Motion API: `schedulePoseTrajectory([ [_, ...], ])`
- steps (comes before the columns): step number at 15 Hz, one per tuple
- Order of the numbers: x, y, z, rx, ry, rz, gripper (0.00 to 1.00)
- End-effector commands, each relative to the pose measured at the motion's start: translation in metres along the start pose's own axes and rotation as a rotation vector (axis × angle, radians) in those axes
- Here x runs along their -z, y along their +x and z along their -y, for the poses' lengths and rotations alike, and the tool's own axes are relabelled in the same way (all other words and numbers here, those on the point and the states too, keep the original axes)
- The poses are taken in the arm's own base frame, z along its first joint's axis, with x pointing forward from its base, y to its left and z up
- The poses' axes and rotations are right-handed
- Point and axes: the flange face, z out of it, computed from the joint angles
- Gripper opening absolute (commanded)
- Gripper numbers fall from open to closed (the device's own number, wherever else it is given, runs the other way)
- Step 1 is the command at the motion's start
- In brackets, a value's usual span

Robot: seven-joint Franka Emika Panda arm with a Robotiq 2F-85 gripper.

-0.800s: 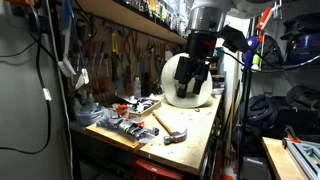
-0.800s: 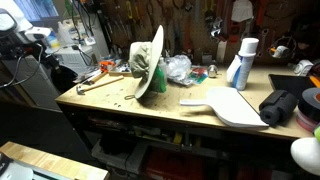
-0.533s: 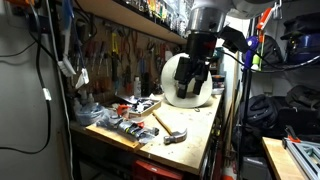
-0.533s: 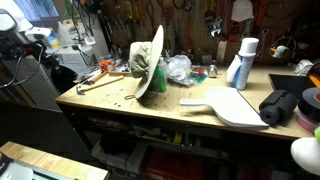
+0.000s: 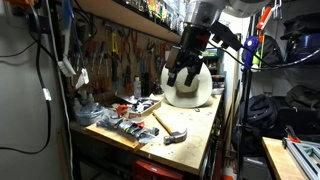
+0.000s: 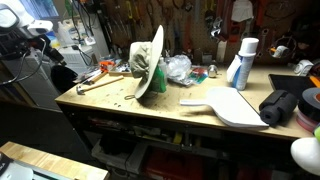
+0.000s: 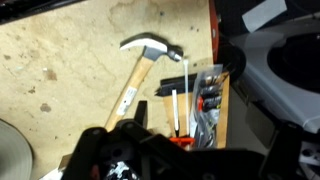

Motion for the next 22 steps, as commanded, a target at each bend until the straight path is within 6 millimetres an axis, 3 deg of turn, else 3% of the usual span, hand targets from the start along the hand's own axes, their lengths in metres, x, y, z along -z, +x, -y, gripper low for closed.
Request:
schedulePoseTrajectory([
  [1,0.028,0.039,-0.021,-0.124,-0.002,-0.16,1.0],
  [7,0.067,0.11,-0.083,-0.378,-0.038,-0.392,1.0],
  [11,0.085,0.135,-0.131,-0.498,-0.088,-0.573,1.0],
  [15,0.091,0.133,-0.173,-0.655,-0.235,-0.655,1.0],
  [17,0.088,0.123,-0.173,-0.696,-0.352,-0.652,1.0],
  [18,0.088,0.138,-0.179,-0.653,-0.248,-0.638,1.0],
  [22,0.089,0.131,-0.172,-0.68,-0.316,-0.642,1.0],
])
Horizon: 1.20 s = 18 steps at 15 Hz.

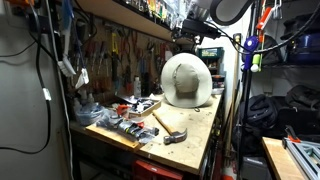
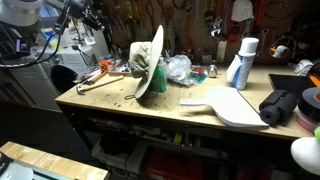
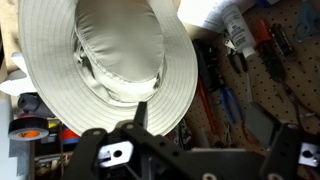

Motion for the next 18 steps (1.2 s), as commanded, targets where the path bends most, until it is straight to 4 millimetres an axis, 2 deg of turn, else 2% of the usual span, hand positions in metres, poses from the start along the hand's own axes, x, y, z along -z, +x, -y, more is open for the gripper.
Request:
schedulePoseTrajectory([
  [1,0.002,0.001,0.0,0.001,-0.002,-0.002,1.0],
  [9,-0.034,0.025,-0.026,-0.074,-0.207,-0.032,1.0],
  [18,-0.088,0.017,-0.032,-0.038,-0.355,0.01,1.0],
])
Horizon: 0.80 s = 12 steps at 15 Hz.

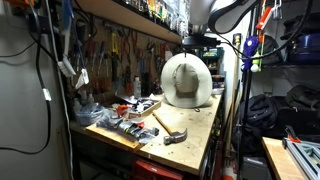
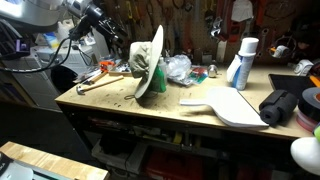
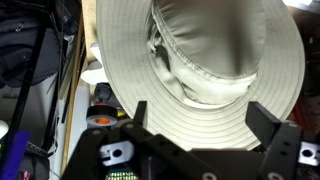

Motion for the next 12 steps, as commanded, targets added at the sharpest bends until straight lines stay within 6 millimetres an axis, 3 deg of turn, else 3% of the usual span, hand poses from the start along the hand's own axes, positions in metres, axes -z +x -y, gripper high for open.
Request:
schedulePoseTrajectory([
  [1,-0.019,-0.006,0.013,0.015,-0.024,0.032,1.0],
  [10,-0.042,-0.001,0.032,0.009,0.005,0.079,0.99],
  [11,-0.042,-0.001,0.033,0.007,0.006,0.08,0.85],
  [12,-0.043,0.0,0.035,0.007,0.008,0.083,0.81],
])
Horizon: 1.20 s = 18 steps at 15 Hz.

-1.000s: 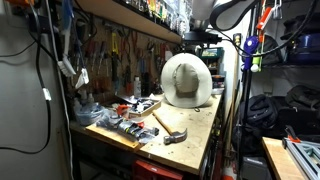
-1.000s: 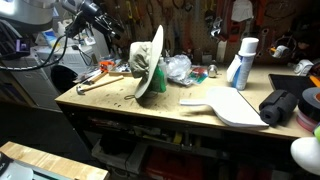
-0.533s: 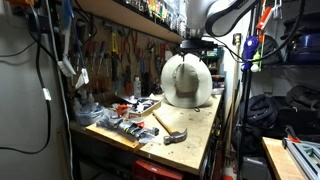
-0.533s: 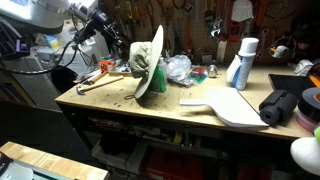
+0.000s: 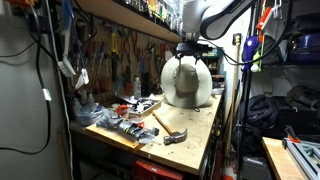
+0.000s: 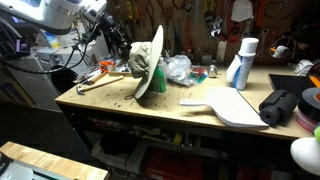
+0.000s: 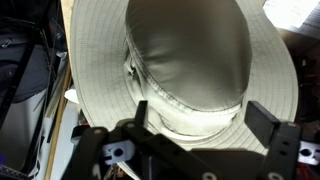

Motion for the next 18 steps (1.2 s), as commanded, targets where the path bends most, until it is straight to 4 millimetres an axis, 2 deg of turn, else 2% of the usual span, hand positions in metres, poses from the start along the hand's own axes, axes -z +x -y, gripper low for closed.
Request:
schedulePoseTrajectory([
  [1,-0.004,0.002,0.008,-0.01,-0.003,-0.006,0.72],
  [2,-0.004,0.002,0.009,-0.01,-0.003,-0.004,0.6],
  [4,-0.002,0.002,0.011,-0.006,0.005,-0.007,0.43],
  [9,0.007,0.002,0.016,0.003,0.018,-0.008,0.06],
  [10,0.008,0.001,0.016,0.003,0.019,-0.006,0.01],
  [14,0.022,0.002,0.018,-0.001,0.033,-0.029,0.01],
  [18,0.052,0.008,0.016,-0.001,0.068,-0.084,0.01],
])
